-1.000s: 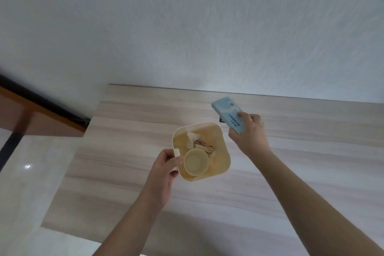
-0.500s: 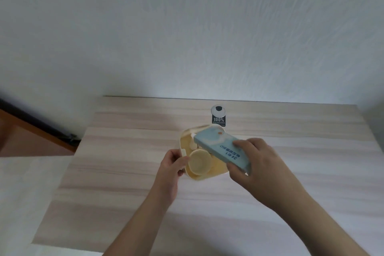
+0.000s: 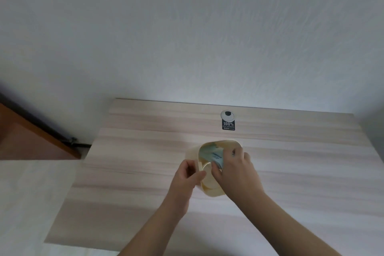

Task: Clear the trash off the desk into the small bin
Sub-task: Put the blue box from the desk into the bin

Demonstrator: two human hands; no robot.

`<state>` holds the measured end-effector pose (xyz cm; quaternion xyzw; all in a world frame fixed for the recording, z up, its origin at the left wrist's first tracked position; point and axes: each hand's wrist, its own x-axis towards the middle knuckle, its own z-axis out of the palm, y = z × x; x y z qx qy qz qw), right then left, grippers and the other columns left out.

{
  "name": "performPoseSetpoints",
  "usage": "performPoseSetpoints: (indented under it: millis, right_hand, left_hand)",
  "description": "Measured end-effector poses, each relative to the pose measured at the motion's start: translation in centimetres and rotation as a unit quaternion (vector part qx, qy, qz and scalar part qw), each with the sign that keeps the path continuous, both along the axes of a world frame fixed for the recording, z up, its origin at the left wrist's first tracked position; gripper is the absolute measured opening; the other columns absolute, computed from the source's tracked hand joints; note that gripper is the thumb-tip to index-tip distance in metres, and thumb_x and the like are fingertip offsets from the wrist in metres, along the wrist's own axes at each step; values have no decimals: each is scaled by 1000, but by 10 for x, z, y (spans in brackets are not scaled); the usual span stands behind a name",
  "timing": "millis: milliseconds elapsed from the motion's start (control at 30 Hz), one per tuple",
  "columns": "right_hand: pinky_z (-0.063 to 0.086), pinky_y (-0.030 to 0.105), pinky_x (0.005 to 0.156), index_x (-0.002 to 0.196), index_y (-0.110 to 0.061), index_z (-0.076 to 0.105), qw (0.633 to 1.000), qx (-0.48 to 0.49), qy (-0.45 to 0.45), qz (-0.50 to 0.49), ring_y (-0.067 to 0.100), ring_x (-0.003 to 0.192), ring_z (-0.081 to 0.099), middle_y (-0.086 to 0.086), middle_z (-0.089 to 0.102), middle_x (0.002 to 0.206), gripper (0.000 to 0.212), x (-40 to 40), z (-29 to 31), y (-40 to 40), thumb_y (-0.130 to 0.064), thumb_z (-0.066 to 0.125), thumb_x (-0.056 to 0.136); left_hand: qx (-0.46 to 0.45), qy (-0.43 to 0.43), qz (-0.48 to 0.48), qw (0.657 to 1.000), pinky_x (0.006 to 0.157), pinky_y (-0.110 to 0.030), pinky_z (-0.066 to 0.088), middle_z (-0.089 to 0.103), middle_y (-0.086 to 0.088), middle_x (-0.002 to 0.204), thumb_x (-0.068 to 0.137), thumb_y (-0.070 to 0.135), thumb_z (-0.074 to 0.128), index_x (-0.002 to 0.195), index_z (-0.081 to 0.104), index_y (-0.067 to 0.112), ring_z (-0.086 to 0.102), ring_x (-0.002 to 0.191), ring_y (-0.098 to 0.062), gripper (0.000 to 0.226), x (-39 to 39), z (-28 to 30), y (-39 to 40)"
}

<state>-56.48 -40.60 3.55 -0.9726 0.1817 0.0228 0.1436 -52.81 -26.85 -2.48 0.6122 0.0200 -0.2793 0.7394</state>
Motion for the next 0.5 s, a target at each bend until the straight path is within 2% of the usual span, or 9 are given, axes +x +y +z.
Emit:
performPoseSetpoints:
  millis: [100, 200, 333, 500]
  right_hand:
    - [48, 35, 82, 106, -4, 57, 1000, 5, -3, -6, 31, 97, 52, 14, 51, 103, 46, 8, -4, 5, -46, 50, 89]
    - [43, 32, 94, 112, -6, 55, 1000, 4, 23, 7, 28, 106, 48, 12, 48, 111, 57, 14, -3, 7, -57, 42, 90]
    - [43, 32, 97, 126, -11, 47, 999, -2, 26, 29, 25, 119, 43, 8, 45, 123, 69, 9, 6, 8, -67, 41, 86]
    - [45, 35, 90, 126, -21, 52, 997, -36, -4, 69, 24, 115, 51, 1, 50, 129, 49, -9, 23, 9, -54, 37, 94]
  left_hand:
    - [-3, -7, -29, 1000, 51, -15, 42, 61, 10, 63, 68, 7, 64, 91, 55, 3, 53, 54, -3, 25, -1, 3, 5]
    - [-4, 10, -34, 999, 52, -17, 41, 58, 5, 66, 71, 9, 66, 90, 56, 6, 51, 56, -6, 21, 2, 5, 10]
    - [-11, 42, -20, 999, 58, -23, 35, 55, 1, 71, 69, 16, 68, 88, 56, 9, 46, 65, -13, 23, 5, 6, 17]
    - [-28, 80, -8, 996, 61, -28, 35, 57, -1, 77, 63, 21, 75, 91, 56, 10, 52, 68, -14, 36, 8, 8, 22]
